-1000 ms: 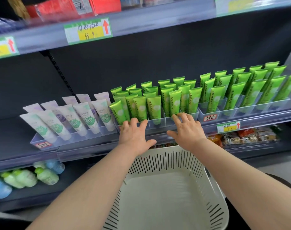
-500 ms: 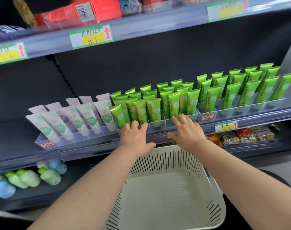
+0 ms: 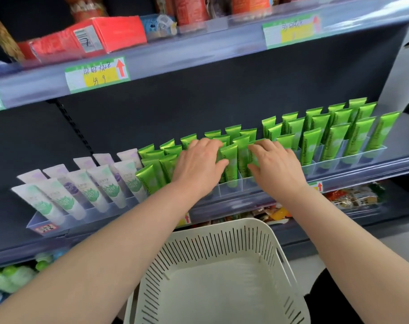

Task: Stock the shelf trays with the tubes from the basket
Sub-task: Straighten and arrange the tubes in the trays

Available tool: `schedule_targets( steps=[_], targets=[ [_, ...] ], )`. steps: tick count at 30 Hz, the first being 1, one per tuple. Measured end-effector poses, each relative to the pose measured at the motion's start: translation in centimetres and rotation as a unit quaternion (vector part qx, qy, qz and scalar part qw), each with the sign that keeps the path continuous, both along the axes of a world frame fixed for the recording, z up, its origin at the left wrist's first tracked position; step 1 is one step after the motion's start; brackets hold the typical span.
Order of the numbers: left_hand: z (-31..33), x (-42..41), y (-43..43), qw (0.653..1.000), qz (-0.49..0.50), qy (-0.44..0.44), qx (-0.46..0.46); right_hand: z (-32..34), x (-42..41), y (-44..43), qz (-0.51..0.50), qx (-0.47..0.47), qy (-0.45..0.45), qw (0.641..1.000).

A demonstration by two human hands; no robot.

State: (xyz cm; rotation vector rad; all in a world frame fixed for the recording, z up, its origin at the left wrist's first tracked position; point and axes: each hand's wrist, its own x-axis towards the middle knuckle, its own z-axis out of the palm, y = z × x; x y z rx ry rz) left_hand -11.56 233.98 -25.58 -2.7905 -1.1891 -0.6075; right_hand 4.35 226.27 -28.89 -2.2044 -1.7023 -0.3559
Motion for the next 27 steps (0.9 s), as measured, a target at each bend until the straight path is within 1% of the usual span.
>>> schedule_targets(
  steps=[2, 5, 9, 13, 17, 19, 22, 25, 27],
  targets=[
    [1.3, 1.9, 0.7, 1.0, -0.017, 0.001, 0.009, 0.4, 1.0, 0.5, -0.008, 0.03, -0.006, 0.999],
    [2.8, 4.3, 2.4, 1.0, -0.025, 0.011, 0.001, 0.6, 2.7, 1.5, -0.02, 0.061, -0.041, 0.997],
    [3.6, 7.0, 4.6, 0.999, -0.012, 0.033, -0.03, 0.5, 4.8, 3.0, -0.021, 0.068, -0.065, 0.995],
    [3.5, 9.0, 6.3, 0.994, -0.004, 0.102, -0.045, 0.5, 5.8, 4.5, 0.003, 0.079, -0.059, 0.995],
    [3.1, 10.1, 7.2, 0.988, -0.005, 0.14, -0.064, 0.0, 6.1, 5.0, 0.021, 0.07, -0.033, 0.997],
    [3.0, 10.4, 7.5, 0.988, -0.006, 0.141, -0.063, -0.2, 6.2, 4.9, 0.032, 0.067, -0.022, 0.997],
    [2.8, 10.9, 7.7, 0.989, -0.007, 0.133, -0.069, -0.1, 6.6, 4.8, 0.029, 0.066, -0.03, 0.997],
    [2.6, 11.3, 7.7, 0.992, 0.0, 0.104, -0.07, 0.1, 7.0, 4.5, 0.022, 0.073, -0.032, 0.997],
    [2.5, 11.8, 7.6, 0.995, 0.0, 0.079, -0.064, 0.3, 6.8, 4.4, 0.021, 0.054, -0.036, 0.998]
  ],
)
